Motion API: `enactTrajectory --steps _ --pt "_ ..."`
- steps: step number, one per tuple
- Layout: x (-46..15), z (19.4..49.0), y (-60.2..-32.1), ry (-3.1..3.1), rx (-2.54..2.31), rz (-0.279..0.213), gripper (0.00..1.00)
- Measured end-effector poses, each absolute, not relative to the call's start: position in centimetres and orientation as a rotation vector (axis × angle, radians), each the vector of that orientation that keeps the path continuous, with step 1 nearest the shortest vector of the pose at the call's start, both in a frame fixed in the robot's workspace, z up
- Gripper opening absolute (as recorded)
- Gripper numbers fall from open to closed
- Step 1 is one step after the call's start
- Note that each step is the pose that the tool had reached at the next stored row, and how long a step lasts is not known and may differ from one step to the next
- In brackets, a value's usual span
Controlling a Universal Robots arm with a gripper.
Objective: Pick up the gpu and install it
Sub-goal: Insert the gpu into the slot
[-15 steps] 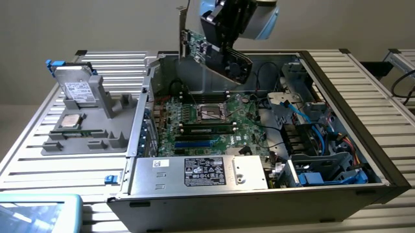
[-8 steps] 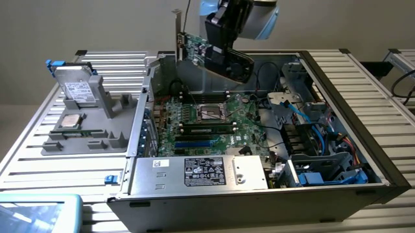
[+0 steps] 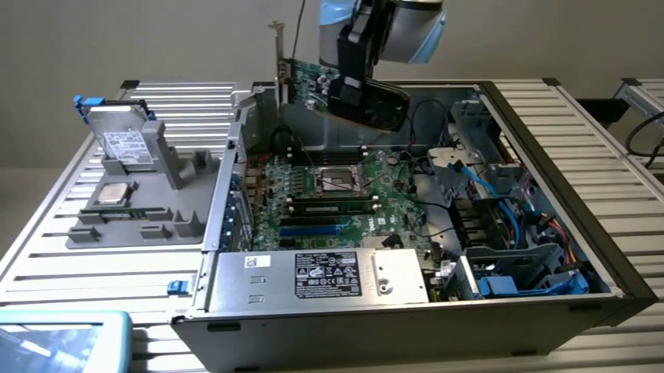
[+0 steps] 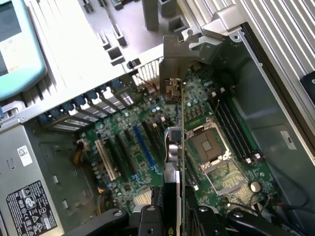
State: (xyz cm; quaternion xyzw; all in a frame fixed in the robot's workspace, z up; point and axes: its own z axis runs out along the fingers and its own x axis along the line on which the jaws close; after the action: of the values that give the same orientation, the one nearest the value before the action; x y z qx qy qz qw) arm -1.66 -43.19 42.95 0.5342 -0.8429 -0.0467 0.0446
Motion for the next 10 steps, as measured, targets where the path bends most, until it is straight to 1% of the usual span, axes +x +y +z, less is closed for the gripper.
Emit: enactTrajectory --steps 10 --pt "-1.66 42.84 -43.19 -2.433 1.868 -0.106 0.28"
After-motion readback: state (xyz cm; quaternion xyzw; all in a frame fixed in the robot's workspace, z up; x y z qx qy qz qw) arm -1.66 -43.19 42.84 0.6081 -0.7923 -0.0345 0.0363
